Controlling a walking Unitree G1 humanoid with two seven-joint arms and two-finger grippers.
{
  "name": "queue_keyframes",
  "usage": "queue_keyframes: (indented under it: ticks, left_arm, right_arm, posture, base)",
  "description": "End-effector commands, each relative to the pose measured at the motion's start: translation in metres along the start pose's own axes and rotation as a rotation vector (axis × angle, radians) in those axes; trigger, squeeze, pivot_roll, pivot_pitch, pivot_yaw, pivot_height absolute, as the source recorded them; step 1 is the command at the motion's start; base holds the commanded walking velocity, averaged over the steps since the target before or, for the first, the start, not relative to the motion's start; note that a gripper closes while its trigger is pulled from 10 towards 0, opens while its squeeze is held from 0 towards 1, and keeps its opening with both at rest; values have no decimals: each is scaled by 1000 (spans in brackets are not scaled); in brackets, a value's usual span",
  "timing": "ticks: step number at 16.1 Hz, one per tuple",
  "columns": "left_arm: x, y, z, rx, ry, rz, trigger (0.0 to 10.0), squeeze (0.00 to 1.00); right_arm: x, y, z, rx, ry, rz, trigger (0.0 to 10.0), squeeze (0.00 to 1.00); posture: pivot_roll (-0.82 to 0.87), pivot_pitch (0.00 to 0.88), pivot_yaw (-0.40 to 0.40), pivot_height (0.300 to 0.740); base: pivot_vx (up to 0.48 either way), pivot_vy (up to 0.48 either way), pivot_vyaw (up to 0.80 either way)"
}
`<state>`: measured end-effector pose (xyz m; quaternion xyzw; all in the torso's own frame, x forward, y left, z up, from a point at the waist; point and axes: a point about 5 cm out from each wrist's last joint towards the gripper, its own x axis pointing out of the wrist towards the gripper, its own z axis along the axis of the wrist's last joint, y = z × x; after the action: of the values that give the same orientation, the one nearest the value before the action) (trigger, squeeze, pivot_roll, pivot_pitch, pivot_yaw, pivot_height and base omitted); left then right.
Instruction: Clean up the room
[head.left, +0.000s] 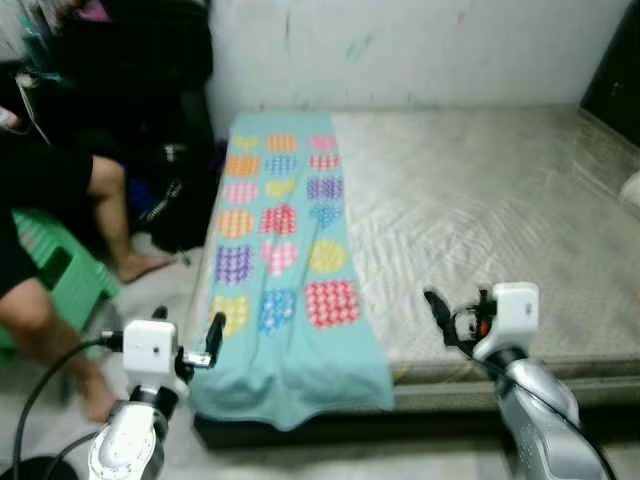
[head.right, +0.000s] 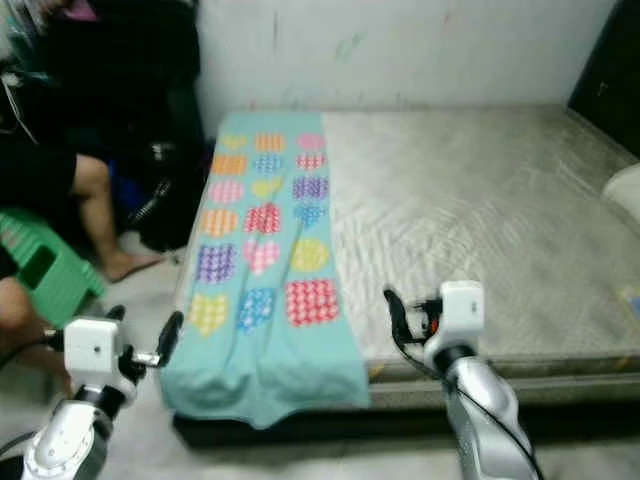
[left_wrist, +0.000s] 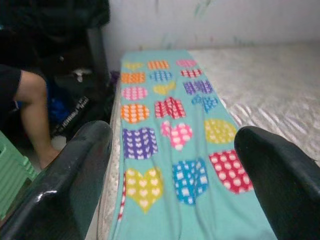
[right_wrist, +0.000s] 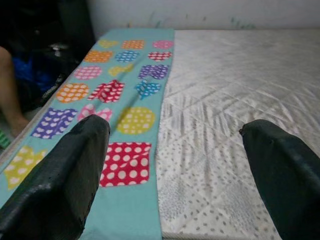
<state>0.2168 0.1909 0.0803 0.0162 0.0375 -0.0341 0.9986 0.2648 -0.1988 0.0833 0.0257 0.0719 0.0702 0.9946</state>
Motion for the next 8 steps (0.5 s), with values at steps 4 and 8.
queue_keyframes:
  ticks: [4,8]
  left_arm:
    - [2,0,-2,-1,17,50,10000,0]
    - [6,-1,1,-6,4,60,10000,0]
  right_arm:
    - [5,1,4,-10,-3,1,10000,0]
    - [7,3,4,-4,-4,-8,10000,0]
  posture:
    - [-75,0,20,740]
    - [-74,0,20,740]
  base:
    - [0,0,-200]
    - [0,0,-800]
